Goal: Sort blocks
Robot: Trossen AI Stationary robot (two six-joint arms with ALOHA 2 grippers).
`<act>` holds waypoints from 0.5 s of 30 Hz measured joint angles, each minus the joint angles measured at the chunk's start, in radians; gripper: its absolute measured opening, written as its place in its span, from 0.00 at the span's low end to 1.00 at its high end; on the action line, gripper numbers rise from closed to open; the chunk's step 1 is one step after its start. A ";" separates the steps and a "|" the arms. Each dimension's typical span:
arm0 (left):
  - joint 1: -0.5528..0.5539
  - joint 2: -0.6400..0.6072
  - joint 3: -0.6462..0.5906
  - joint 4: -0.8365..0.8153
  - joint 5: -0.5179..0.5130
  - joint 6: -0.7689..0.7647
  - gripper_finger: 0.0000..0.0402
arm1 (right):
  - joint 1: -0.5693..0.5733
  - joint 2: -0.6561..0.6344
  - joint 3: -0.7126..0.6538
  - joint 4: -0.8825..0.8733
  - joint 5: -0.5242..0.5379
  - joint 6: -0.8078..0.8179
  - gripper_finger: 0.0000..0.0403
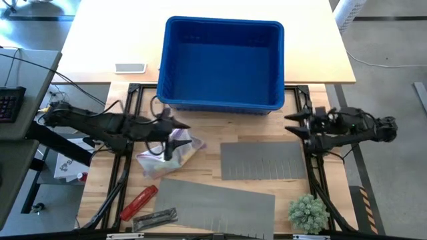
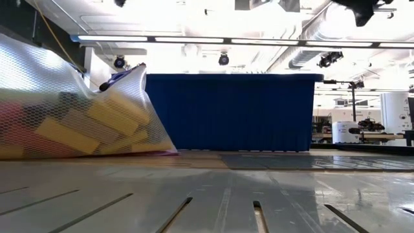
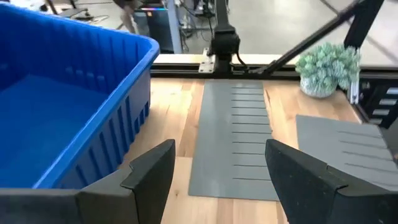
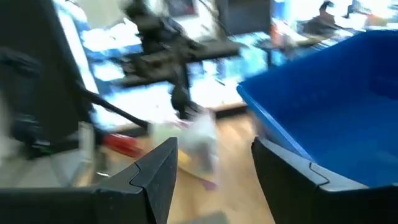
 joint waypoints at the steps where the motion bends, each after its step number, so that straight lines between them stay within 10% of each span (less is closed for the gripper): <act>1: -0.018 -0.026 -0.021 0.002 -0.023 -0.020 0.57 | 0.013 -0.040 -0.031 0.029 -0.018 0.000 0.48; 9: -0.150 -0.226 -0.222 0.097 -0.181 -0.065 0.57 | 0.053 -0.325 -0.162 0.100 -0.041 -0.026 0.48; 15: -0.048 -0.337 -0.414 0.409 0.067 -0.008 0.56 | 0.051 -0.312 -0.181 0.122 -0.034 -0.041 0.48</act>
